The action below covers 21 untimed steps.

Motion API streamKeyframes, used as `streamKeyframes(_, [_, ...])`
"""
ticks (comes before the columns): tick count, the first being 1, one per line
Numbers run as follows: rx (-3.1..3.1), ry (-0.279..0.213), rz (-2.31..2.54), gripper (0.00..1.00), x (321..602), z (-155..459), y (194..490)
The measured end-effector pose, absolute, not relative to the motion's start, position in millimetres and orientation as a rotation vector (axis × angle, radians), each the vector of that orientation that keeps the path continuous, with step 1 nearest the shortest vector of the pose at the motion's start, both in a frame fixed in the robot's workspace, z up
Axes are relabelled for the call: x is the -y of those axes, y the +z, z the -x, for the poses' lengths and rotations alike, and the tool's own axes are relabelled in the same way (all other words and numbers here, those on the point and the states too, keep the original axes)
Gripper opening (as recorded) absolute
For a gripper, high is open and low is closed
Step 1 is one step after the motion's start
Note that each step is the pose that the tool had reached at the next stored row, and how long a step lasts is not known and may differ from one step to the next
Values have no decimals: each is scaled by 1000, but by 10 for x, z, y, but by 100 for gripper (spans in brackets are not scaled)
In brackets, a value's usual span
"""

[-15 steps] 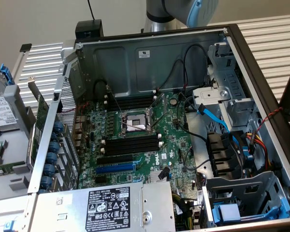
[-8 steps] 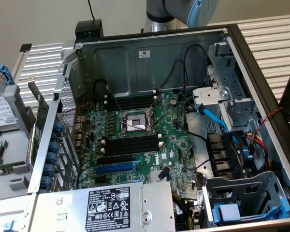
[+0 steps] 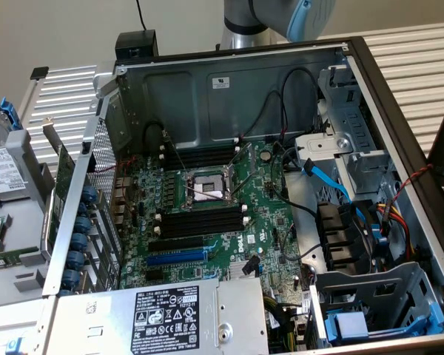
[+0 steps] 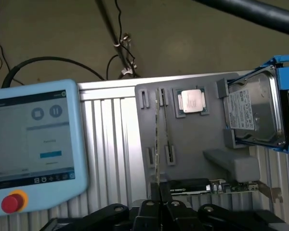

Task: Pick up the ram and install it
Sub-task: 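Pick up the ram and move it above insertion slot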

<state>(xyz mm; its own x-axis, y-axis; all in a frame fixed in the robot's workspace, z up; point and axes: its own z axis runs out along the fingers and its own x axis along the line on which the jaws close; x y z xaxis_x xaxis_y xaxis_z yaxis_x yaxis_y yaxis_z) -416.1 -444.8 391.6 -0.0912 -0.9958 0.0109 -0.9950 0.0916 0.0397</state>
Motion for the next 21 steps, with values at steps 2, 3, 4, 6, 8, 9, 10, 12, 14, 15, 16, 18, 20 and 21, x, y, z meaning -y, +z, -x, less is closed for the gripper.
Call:
streamKeyframes(2, [2296,-34,-2093,12,4448,4125,3928])
streamKeyframes(3, [2296,-34,-2092,12,4448,4102,3933])
streamKeyframes(4, [2297,-34,-2092,12,4448,4081,3936])
streamKeyframes(6, [2297,-33,-2091,12,4448,4037,3942])
streamKeyframes(8, [2296,-32,-2091,12,4448,3986,3947])
streamKeyframes(9, [2296,-32,-2090,12,4448,3956,3949])
streamKeyframes(10, [2296,-31,-2090,12,4448,3928,3950])
streamKeyframes(12, [2296,-31,-2090,12,4448,3858,3949])
streamKeyframes(14, [2296,-31,-2090,12,4448,3782,3950])
streamKeyframes(15, [2295,-30,-2090,12,4448,3742,3950])
streamKeyframes(16, [2295,-29,-2089,12,4448,3703,3950])
streamKeyframes(18, [2294,-27,-2088,12,4448,3624,3951])
streamKeyframes(20, [2293,-25,-2087,12,4448,3540,3953])
streamKeyframes(21, [2292,-25,-2087,12,4448,3500,3952])
